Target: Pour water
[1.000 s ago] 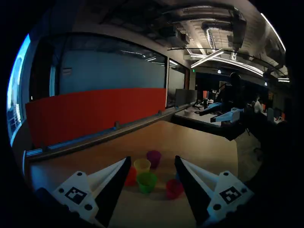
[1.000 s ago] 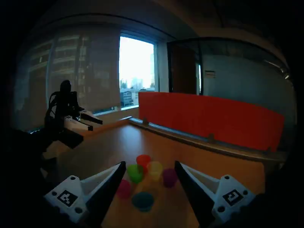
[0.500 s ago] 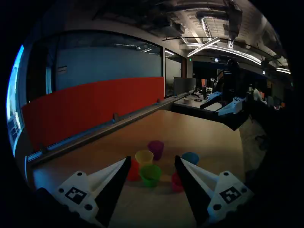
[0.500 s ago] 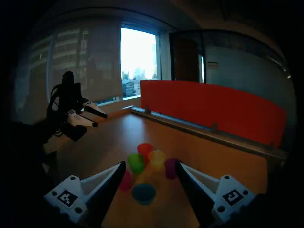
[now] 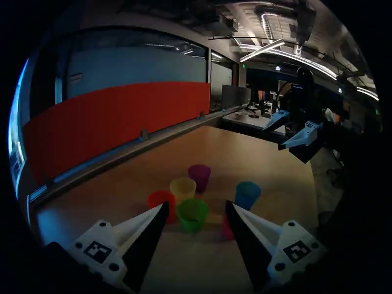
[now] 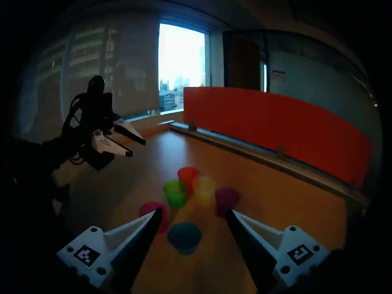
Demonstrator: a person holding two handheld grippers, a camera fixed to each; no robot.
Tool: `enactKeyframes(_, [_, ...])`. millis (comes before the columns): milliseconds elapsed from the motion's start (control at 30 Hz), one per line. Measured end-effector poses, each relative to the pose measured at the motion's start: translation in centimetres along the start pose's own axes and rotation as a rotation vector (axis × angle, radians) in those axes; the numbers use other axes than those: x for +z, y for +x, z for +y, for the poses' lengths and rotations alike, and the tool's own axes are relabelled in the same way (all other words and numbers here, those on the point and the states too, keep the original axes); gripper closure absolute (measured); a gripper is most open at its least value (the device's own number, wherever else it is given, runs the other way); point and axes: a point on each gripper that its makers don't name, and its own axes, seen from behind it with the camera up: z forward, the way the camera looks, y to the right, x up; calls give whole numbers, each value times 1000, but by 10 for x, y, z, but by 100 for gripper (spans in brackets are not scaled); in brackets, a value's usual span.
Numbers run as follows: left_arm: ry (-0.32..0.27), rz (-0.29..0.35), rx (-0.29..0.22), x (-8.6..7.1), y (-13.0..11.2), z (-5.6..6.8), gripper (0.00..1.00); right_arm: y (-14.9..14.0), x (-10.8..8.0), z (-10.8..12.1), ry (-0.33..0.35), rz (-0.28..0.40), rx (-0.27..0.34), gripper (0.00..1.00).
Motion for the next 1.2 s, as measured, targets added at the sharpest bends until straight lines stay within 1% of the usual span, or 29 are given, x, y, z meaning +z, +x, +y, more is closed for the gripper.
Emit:
enactKeyframes(300, [-5, -55, 30, 23, -29, -2, 16, -28, 15, -2, 14, -45, 8, 0])
enactKeyframes(500, [-18, -96, 43, 36, -51, -4, 15, -43, 26, -3, 25, -63, 33, 0])
enactKeyframes(700, [-24, -141, 64, 50, -74, -8, 15, -57, 37, -2, 32, -77, 59, 0])
enactKeyframes(867, [-32, -166, 70, 60, -87, -12, 15, -70, 45, -3, 36, -98, 65, 1])
enactKeyframes(1200, [-67, -216, 74, 81, -104, -12, 15, -87, 55, -6, 42, -128, 60, 1])
